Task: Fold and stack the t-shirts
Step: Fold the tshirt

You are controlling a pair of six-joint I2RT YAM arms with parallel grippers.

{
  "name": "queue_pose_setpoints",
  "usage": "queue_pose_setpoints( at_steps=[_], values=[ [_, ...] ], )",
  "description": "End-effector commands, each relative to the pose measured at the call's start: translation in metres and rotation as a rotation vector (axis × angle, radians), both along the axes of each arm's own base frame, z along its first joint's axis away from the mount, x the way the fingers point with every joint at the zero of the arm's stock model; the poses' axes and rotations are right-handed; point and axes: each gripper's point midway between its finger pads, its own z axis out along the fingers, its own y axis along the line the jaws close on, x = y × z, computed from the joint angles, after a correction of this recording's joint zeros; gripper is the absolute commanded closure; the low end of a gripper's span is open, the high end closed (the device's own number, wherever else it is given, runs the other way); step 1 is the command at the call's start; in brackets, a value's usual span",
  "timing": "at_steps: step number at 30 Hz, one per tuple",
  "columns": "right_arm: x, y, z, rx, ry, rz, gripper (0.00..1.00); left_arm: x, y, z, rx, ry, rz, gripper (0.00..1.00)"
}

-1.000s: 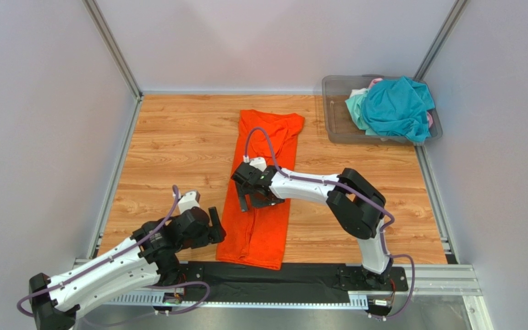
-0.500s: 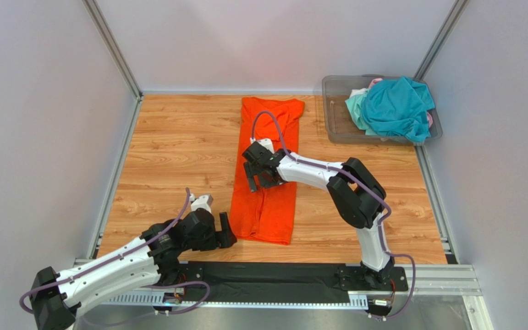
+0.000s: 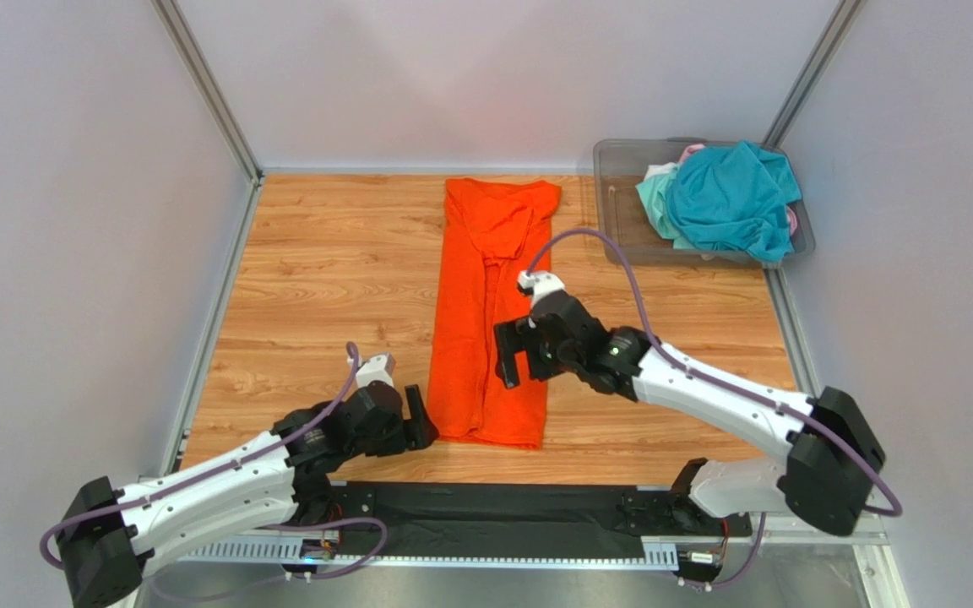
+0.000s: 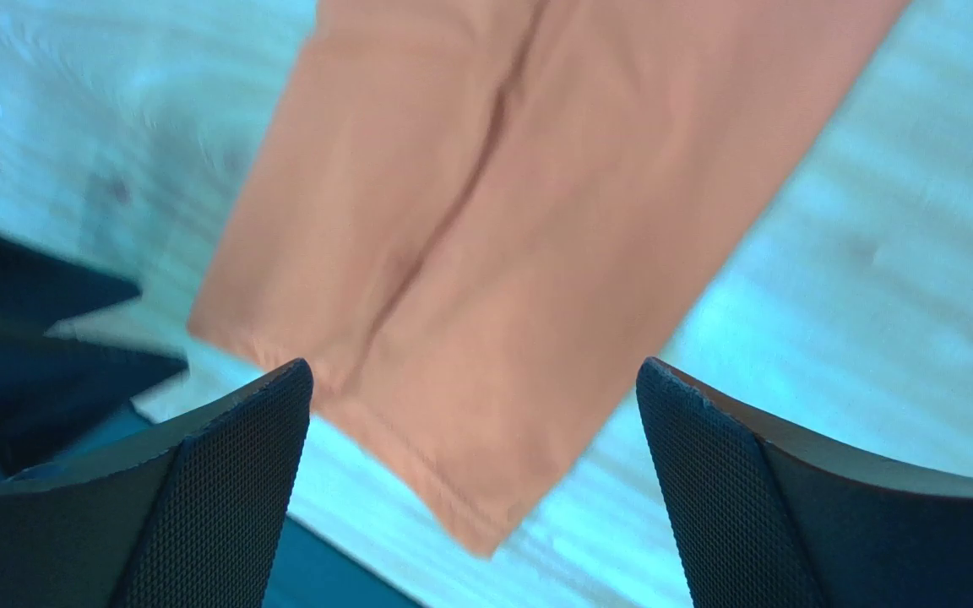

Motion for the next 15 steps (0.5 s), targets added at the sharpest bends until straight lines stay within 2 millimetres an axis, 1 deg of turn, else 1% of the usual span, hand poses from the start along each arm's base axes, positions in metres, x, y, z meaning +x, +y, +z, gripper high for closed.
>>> queue_pose_setpoints(
  at_steps=[1,2,3,4,5,6,8,9,11,12,13,15],
  values=[
    [-0.036,-0.004,-0.03,0.097,0.133,-0.016,0.0,0.014,-0.007,0.004,-0.021,-0.034,0.057,0.21],
    [-0.047,-0.013,-0.04,0.1,0.163,-0.033,0.0,0.014,-0.009,0.0,-0.013,-0.022,0.052,0.24],
    [-0.052,-0.015,-0.044,0.108,0.175,-0.045,0.0,0.016,-0.013,0.001,-0.027,-0.026,0.05,0.26],
    [-0.057,-0.015,-0.044,0.13,0.184,-0.056,0.0,0.015,-0.015,-0.002,-0.02,-0.017,0.042,0.29],
    [-0.063,-0.02,-0.053,0.122,0.204,-0.066,0.0,0.016,-0.015,-0.003,-0.017,-0.016,0.044,0.31],
    [-0.069,-0.016,-0.053,0.146,0.228,-0.052,0.0,0.018,-0.018,-0.002,-0.022,-0.02,0.041,0.33],
    [-0.073,-0.012,-0.054,0.169,0.248,-0.074,0.01,0.019,-0.017,-0.006,-0.002,-0.016,0.042,0.4],
    [-0.074,-0.013,-0.057,0.166,0.254,-0.085,0.01,0.02,-0.018,-0.006,0.002,-0.019,0.041,0.43],
    [-0.079,-0.011,-0.063,0.157,0.283,-0.098,0.02,0.019,-0.017,-0.011,0.022,-0.006,0.036,0.51],
    [-0.075,-0.015,-0.067,0.137,0.265,-0.135,0.02,0.02,-0.019,-0.011,0.016,-0.007,0.029,0.55],
    [-0.078,-0.014,-0.071,0.12,0.268,-0.138,0.03,0.018,-0.019,-0.015,0.027,0.005,0.024,0.59],
    [-0.08,-0.016,-0.076,0.095,0.272,-0.165,0.04,0.016,-0.024,-0.018,0.018,0.021,0.005,0.62]
  ],
)
